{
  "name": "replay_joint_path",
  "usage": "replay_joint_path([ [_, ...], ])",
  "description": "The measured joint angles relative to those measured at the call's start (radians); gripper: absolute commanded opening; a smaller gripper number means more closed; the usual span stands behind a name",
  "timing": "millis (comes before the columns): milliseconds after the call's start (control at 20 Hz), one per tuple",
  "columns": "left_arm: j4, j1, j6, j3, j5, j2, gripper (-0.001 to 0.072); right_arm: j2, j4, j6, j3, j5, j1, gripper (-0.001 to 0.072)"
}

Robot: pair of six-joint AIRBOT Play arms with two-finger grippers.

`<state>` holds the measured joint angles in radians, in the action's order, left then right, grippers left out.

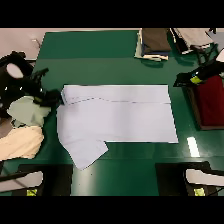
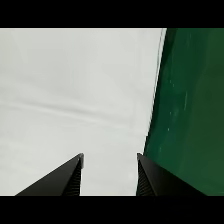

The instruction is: Fold the shirts.

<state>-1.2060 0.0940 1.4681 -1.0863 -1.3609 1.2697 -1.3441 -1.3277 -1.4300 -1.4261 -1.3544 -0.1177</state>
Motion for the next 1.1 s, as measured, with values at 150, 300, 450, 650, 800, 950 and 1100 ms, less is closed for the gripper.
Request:
replay_joint_path([
  [150,-0.028,-0.002,0.036,0.245,-0.009,-0.198,0.0551,0.060,0.000,0.000,0.001,0.003,0.017,0.0385],
  [300,-0.016,-0.002,0.072,0.432,-0.009,-0.339,0.0551,0.084,0.001,-0.001,0.001,0.009,0.034,0.0386],
  [450,0.040,-0.002,0.085,0.562,0.000,-0.401,0.0551,0.093,0.000,-0.001,0.001,0.013,0.042,0.0386],
  [650,0.114,-0.002,0.090,0.653,0.054,-0.427,0.0551,0.098,0.000,-0.001,0.001,0.006,0.044,0.0386],
  [800,0.185,-0.002,0.076,0.690,0.106,-0.434,0.0549,0.099,0.000,-0.001,0.001,0.003,0.044,0.0386],
  [950,0.245,-0.001,0.053,0.711,0.137,-0.436,0.0276,0.099,0.000,-0.001,0.001,-0.005,0.044,0.0386],
  [1100,0.275,-0.001,0.018,0.719,0.145,-0.437,0.0024,0.099,0.000,-0.001,0.002,-0.040,0.040,0.0386],
])
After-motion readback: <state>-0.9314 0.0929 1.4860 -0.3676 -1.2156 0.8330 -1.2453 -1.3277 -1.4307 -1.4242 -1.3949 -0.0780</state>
